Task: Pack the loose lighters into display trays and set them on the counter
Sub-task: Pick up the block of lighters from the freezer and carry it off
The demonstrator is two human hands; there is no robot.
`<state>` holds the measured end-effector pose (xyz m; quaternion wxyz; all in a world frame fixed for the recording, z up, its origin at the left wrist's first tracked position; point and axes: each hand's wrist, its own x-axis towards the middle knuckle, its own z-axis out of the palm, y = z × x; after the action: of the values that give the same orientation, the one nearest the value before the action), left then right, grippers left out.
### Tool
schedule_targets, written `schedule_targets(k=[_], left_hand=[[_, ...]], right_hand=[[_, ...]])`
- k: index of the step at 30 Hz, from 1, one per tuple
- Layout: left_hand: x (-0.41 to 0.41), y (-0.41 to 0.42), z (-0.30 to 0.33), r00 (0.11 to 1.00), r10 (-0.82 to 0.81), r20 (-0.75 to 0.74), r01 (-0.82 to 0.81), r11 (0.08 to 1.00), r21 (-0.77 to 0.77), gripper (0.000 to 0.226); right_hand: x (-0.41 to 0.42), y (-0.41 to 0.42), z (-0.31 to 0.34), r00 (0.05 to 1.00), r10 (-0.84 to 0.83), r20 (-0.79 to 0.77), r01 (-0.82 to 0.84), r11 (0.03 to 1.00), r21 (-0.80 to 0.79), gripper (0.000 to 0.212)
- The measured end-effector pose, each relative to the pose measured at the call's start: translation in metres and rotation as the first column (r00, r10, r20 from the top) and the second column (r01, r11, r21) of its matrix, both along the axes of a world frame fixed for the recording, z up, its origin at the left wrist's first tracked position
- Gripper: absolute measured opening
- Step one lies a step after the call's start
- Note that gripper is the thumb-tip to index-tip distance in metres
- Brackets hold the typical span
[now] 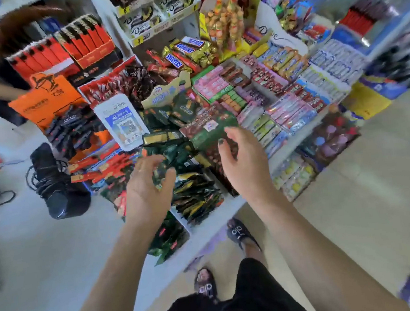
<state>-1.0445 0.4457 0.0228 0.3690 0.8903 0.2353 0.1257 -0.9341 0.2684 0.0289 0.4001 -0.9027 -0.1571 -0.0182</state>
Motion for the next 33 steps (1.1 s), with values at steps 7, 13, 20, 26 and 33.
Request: schedule_targets(k=[7,13,20,26,33], left_hand=[[-0.008,-0.050,-0.003,0.953,-0.299,0.049,0.297,0.954,0.040,0.031],[0.006,-0.117,-0.007,0.881,-0.472,0.042,0.471,0.882,0.025,0.025],[0.016,-0.198,-0.018,0.818,-0.576,-0.005,0.575,0.817,-0.040,0.030],[0.018,-0.265,-0.032,0.826,-0.554,-0.105,0.538,0.830,-0.147,0.016],[0.019,-0.318,-0.062,0.786,-0.528,-0.321,0.474,0.849,-0.236,0.025]], right_hand=[[-0.059,-0.074,-0.002,0.945,-0.327,-0.007,0.327,0.945,0.010,0.036],[-0.090,-0.143,-0.010,0.852,-0.516,-0.089,0.520,0.854,0.027,0.035],[-0.134,-0.228,-0.032,0.726,-0.655,-0.208,0.676,0.735,0.046,0.028],[-0.156,-0.296,-0.058,0.658,-0.685,-0.314,0.727,0.686,0.028,0.036],[-0.160,-0.376,-0.089,0.636,-0.656,-0.407,0.688,0.721,-0.086,0.042]])
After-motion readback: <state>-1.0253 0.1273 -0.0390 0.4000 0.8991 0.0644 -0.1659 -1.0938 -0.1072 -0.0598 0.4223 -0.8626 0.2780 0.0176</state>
